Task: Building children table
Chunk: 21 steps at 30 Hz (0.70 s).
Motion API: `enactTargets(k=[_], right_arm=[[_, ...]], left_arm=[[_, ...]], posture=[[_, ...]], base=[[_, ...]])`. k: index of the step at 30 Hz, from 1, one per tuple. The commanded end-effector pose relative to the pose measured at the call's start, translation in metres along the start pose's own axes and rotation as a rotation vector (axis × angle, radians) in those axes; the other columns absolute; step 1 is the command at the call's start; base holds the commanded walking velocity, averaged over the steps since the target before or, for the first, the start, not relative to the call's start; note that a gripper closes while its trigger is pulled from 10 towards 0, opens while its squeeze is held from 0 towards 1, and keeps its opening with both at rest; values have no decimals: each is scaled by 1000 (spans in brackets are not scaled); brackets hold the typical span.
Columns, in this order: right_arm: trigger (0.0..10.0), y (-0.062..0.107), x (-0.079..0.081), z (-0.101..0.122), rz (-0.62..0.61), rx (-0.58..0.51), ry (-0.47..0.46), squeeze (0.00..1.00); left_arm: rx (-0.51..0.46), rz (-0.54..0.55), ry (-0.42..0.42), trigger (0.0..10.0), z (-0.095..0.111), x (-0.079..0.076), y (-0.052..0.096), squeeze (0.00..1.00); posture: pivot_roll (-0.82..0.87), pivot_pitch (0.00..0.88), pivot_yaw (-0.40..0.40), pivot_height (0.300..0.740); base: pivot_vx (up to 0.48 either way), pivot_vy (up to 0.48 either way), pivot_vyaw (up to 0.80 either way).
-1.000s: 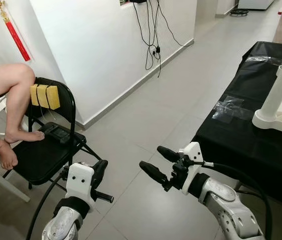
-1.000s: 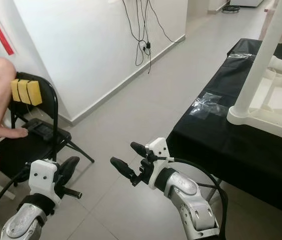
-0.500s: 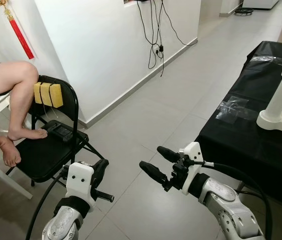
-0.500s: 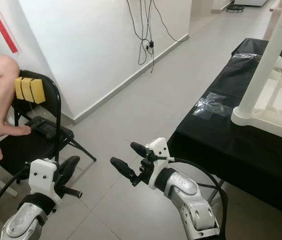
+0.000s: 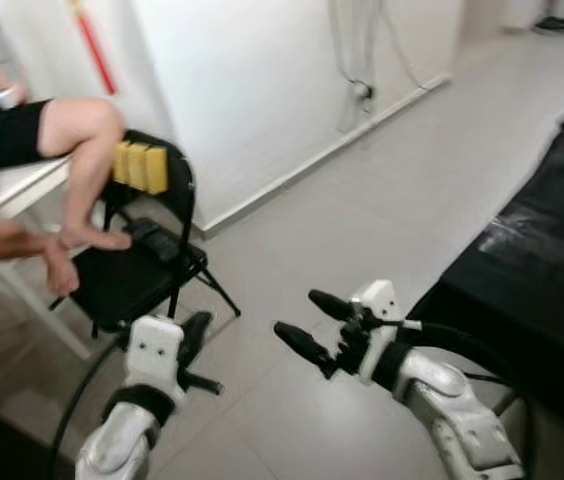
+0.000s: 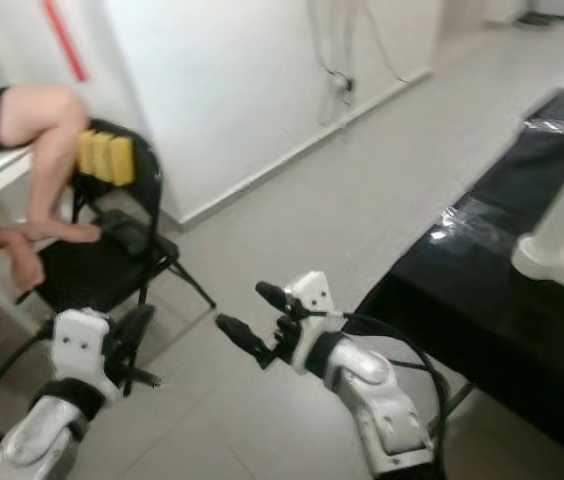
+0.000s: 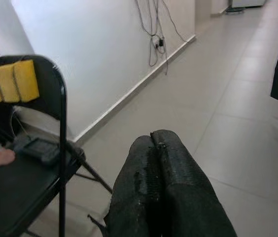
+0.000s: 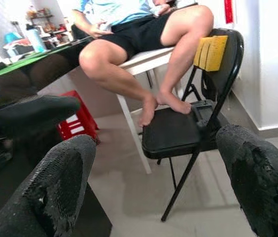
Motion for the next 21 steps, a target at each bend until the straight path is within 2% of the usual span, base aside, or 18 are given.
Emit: enactTargets(k=[1, 5, 6, 21], right_arm=[[10000, 0, -1, 0, -2, 10, 17, 0], [10000, 1, 0, 1, 5, -1, 21, 0], [10000, 1, -2, 1, -5, -6, -4, 0], [10000, -1, -5, 3, -27, -9, 2, 0]], left_arm=[[-3, -8, -6, 10000, 0, 0, 0, 0], [-4, -11, 0, 10000, 0, 0, -1, 0], [-4, -12, 2, 10000, 0, 0, -1, 0], [-4, -14, 7, 10000, -1, 0, -2, 0]], posture=[[-92, 79, 72, 740], [-91, 79, 72, 740], [-91, 79, 72, 740], [-91, 72, 68, 740]], base=[[319, 0, 0], [327, 0, 600], [337, 0, 0], [360, 0, 0]])
Point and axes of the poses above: a point about 5 cm out from each wrist's last joint towards the gripper, its own y axis pointing back from the gripper into the wrist, its own z axis along the axis of the wrist's last joint, x = y × z, the point moved 3 cm from there along -y, pointing out of the wrist towards the gripper, and after that the axes turned 13 degrees about -y, right-handed, at the moved point
